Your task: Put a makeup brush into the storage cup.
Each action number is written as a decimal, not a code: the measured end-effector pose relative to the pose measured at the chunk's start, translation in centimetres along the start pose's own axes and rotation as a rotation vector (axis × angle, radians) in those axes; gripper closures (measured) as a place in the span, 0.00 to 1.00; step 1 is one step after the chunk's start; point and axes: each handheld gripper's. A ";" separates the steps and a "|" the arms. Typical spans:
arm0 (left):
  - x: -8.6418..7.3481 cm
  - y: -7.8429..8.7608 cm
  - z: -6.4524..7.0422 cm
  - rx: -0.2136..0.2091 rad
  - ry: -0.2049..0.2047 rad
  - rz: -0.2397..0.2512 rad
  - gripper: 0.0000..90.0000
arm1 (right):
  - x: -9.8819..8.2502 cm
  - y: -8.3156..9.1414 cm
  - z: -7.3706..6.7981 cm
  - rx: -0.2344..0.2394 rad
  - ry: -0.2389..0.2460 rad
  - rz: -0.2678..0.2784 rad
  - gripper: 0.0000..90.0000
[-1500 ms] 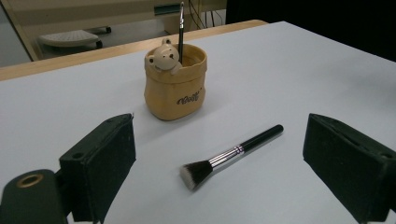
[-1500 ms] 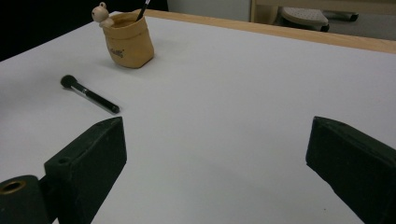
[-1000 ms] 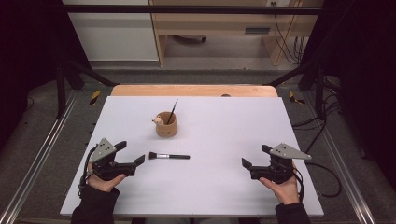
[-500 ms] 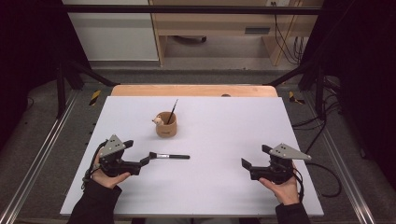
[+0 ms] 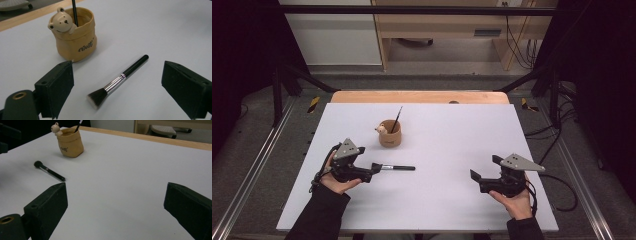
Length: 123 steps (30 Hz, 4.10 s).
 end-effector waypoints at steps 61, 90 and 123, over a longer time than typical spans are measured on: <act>-0.9 -7.7 1.1 -0.116 -0.087 -0.267 0.63 | -0.4 -0.7 -0.1 0.001 0.006 -0.026 0.06; -0.6 -7.2 1.3 -0.146 -0.076 -0.326 0.85 | -0.4 -0.7 -0.2 0.002 0.011 -0.027 0.06; 1.9 -8.8 0.8 -0.230 -0.156 -0.498 0.74 | -0.3 -0.6 -0.2 0.003 0.015 -0.027 0.06</act>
Point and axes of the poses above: each handheld gripper's, and its own axes: y roughly backward along the jaws, x roughly out of its top, z roughly to its right, and after that the axes turned 14 degrees about -y, right-handed
